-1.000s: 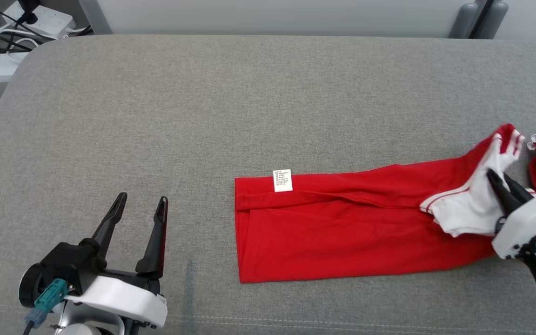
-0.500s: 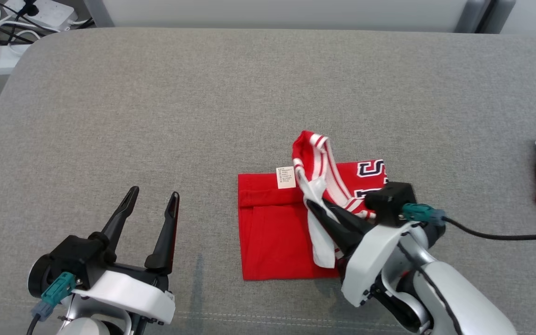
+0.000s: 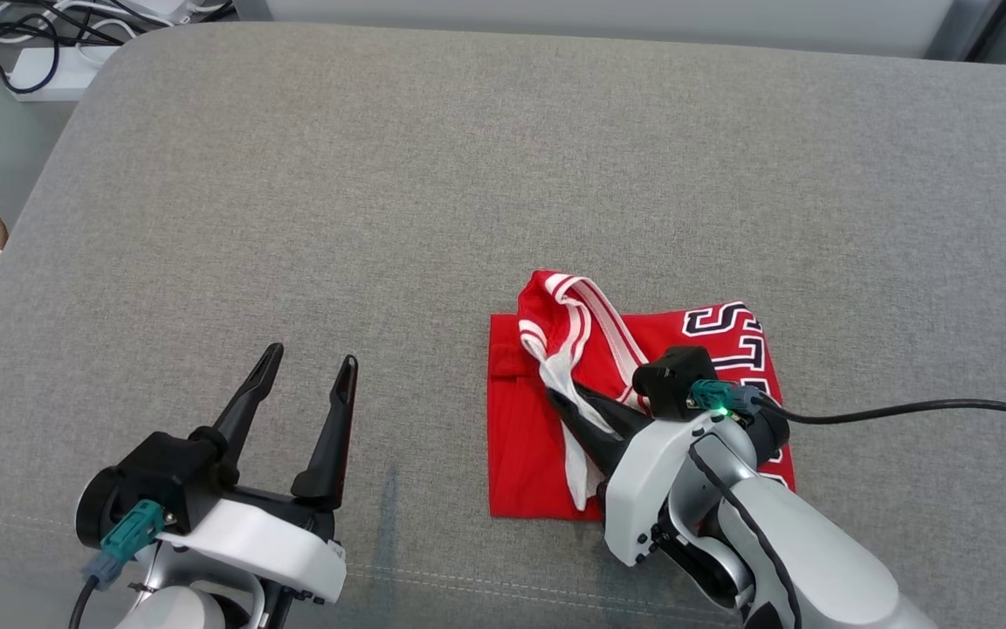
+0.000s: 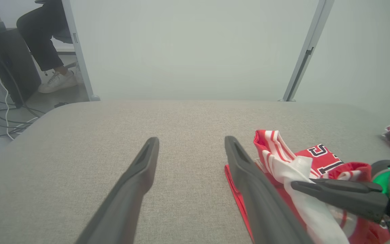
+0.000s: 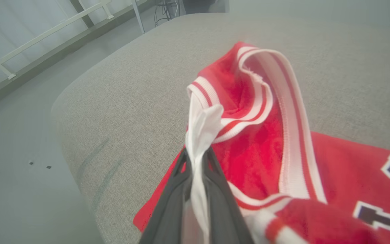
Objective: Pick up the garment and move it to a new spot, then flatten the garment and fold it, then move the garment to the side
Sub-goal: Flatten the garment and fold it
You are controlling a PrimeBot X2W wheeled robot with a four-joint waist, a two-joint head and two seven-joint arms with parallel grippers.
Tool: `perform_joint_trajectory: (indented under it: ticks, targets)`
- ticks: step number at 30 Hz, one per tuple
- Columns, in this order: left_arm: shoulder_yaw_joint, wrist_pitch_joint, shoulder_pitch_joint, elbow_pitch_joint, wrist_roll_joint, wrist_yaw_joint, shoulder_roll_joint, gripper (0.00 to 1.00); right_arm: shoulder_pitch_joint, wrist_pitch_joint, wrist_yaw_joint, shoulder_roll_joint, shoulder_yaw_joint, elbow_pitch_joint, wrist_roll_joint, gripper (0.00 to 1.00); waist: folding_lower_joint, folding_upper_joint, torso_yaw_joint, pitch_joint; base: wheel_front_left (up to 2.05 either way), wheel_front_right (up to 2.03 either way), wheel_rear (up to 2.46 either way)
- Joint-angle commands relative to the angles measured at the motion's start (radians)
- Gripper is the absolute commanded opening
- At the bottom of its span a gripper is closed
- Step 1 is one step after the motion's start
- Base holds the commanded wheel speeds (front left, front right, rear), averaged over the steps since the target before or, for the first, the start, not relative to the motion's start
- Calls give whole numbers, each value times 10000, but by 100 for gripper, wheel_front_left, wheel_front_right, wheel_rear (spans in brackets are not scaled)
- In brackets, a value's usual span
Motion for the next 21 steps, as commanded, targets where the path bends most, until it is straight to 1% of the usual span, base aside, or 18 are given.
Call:
perform_joint_trajectory:
  ticks: [1,4,6,9,11,13,14,16,18,21]
  targets:
    - [409,-66,-464,-166,25,-39,226,100,-293,-289,-29,209,263,-112,243,100,0,0,-29,43,0,0,0]
    - [411,-75,-492,-129,3,-56,223,100,-381,-690,-29,218,627,-513,1140,100,0,0,-99,79,0,0,0]
    - [415,-79,-498,-121,2,-56,229,100,-441,-841,-29,219,753,-717,1348,100,0,0,-145,86,0,0,0]
    - [472,-97,-503,-70,-26,-56,282,100,-510,-1348,-29,220,895,-1558,2135,100,0,0,-292,76,0,0,0]
    - [501,-107,-496,-53,-34,-48,320,100,-503,-1738,-29,-14,709,-2200,2455,100,0,0,-376,56,0,0,0]
    - [546,-125,-487,-45,-12,-8,379,100,-384,-2172,-29,-450,253,-2865,2692,100,0,0,-466,20,0,0,0]
    - [575,-129,-469,-38,-9,22,411,100,-312,-2396,-29,-785,-86,-3107,2580,100,0,0,-509,-6,0,0,0]
    - [678,-175,-416,-36,5,128,476,100,-33,-2729,-29,-1442,-953,-3373,2158,100,0,0,-605,-73,0,0,0]
    - [759,-197,-328,-36,6,219,552,100,373,-2897,-29,-1979,-1935,-3374,1544,100,0,0,-699,-153,0,0,0]
    - [870,-255,-220,-18,34,357,640,100,1089,-3069,-29,-2424,-3306,-3292,682,100,0,0,-795,-266,0,0,0]
